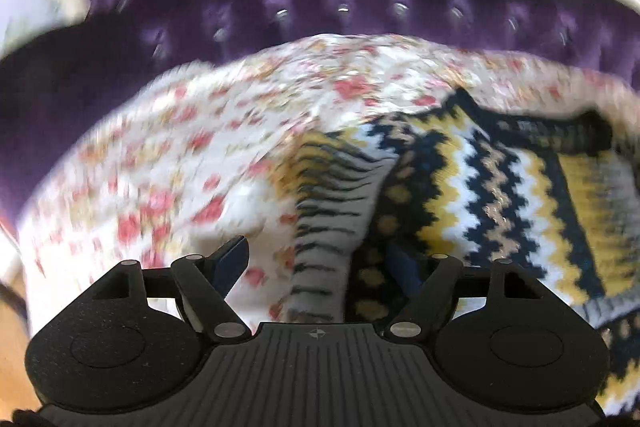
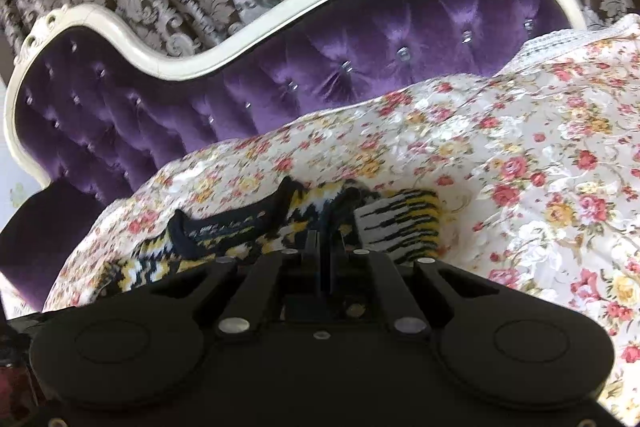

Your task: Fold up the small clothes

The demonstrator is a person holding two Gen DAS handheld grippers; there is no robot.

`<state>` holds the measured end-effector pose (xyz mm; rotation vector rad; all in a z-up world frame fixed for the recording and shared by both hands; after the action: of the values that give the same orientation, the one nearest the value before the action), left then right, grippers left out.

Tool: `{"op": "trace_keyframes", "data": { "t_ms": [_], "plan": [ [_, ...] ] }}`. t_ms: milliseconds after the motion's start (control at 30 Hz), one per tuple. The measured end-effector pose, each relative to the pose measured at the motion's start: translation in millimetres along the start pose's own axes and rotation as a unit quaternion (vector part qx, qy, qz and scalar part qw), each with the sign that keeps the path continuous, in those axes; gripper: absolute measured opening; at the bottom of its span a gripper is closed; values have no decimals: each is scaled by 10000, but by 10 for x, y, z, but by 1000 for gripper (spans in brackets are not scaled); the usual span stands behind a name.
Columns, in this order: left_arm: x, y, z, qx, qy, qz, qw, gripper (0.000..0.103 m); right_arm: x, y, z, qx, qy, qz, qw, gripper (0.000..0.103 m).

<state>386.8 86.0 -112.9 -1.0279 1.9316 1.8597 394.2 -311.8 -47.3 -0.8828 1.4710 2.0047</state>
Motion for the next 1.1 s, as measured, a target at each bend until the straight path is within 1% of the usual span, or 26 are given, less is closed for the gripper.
{"op": "trace_keyframes", "data": {
  "t_ms": [33,67,133,167,200,267,300,367,433,500,600,667,767,867,933,967,1033,1100],
  "plan": [
    [6,-8,64,76,214,67,9997,76,-2,-11,39,-25,63,17,10000,12],
    [11,-11,93,130,317,86,9994,76,-5,-17,67,-48,115,21,9999,12],
    [14,1,72,95,190,49,9998,77,-15,-21,119,-75,246,19,9997,12],
    [15,4,63,85,167,58,9998,77,-13,-17,116,-29,304,29,9995,12],
    [11,-1,61,90,192,89,9997,77,0,-17,84,115,364,83,9992,12],
    [-1,-13,82,149,314,172,9992,77,63,-55,-44,482,402,365,9974,12],
    [1,-16,91,165,330,199,9991,77,106,-85,-92,503,316,501,9970,12],
    [3,1,80,143,252,264,9992,77,213,-152,-169,362,11,776,9963,12],
    [-3,23,69,141,175,302,9993,77,268,-204,-153,398,109,966,9945,15],
    [-47,96,70,151,197,228,9994,75,261,-212,-96,500,338,991,9932,19],
    [-196,271,29,240,290,-203,9991,75,231,-195,-17,572,592,970,9919,19],
    [-282,309,-53,281,242,-357,9987,75,221,-192,6,576,663,964,9915,19],
    [-347,198,-198,231,80,-321,9992,75,230,-196,-19,576,621,982,9916,19],
    [-311,-26,-265,-7,-86,-222,9997,75,235,-191,-49,540,523,983,9923,19],
    [-228,-145,-238,-167,-155,-108,9997,76,232,-188,-55,521,500,976,9926,19],
    [-174,-181,-218,-149,-154,-25,9998,76,232,-191,-51,522,505,980,9925,19],
    [-101,-139,-199,-27,-141,-103,9998,76,236,-199,-47,530,527,996,9922,19],
    [-74,-130,-182,-16,-272,-143,9995,78,236,-207,-41,537,539,1001,9921,19]
  ]
}}
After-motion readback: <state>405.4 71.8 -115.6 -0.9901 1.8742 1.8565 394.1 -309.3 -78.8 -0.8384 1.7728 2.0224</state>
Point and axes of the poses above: each gripper's, at about its wrist camera, not at the fingertips, and y roughly against the way its jaws point, z to its left, x to its underside, the point moved 8 cm from there along -y, roughly the way its jaws point, and after that the axes turned 15 degrees about y, right-handed, at the moved point
